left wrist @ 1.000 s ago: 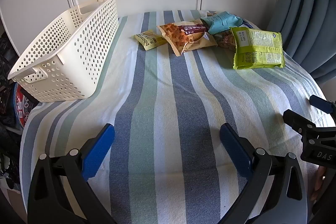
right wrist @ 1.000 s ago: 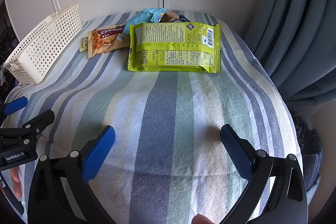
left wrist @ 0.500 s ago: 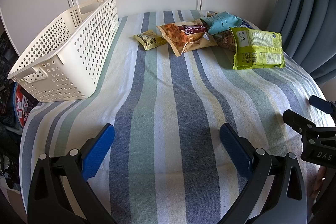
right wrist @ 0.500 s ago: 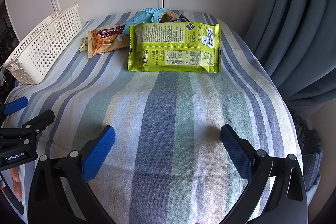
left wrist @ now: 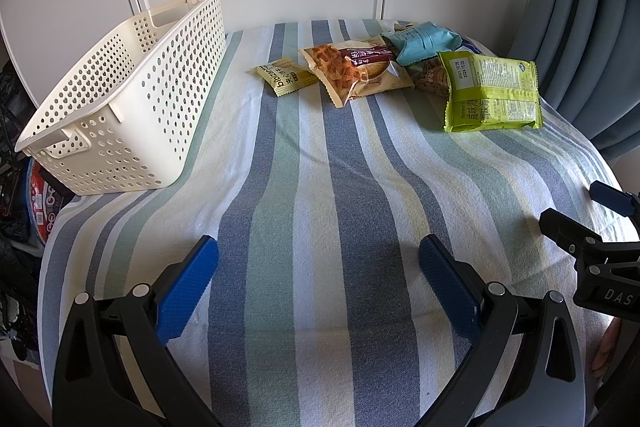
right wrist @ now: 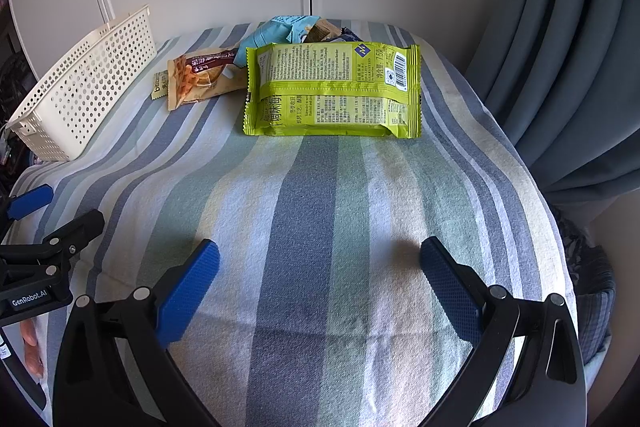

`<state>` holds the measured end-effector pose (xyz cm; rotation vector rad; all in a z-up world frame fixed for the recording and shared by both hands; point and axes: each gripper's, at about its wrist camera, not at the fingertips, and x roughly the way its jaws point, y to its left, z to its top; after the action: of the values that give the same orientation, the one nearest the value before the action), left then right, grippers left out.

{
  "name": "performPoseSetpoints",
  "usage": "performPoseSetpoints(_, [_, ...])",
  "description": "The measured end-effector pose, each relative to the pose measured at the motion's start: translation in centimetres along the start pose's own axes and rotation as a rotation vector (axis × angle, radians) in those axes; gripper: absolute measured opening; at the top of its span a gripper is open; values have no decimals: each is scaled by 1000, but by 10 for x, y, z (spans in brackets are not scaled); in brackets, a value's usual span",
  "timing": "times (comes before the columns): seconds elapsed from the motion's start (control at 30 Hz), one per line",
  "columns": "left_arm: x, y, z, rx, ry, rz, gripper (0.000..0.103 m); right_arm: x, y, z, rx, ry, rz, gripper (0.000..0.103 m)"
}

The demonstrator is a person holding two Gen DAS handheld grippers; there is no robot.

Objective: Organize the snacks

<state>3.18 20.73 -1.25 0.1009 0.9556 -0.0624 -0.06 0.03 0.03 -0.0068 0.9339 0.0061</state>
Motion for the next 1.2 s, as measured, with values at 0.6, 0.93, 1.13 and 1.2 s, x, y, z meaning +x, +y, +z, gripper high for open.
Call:
performPoseSetpoints(0.6, [1, 1, -5, 1, -1, 1, 101, 0, 0, 0, 1, 0, 1, 98])
performPoseSetpoints(0.93, [4, 3, -14, 1, -2, 0, 101, 0, -1, 0, 0, 0, 0, 98])
performPoseSetpoints(1.13, [5, 4, -20, -4, 0, 5, 101, 1, -2, 0, 1, 1, 1, 98])
performPoseSetpoints(1.2, [5, 3, -21, -4, 3, 10, 101, 0, -1, 0, -2, 0, -3, 98])
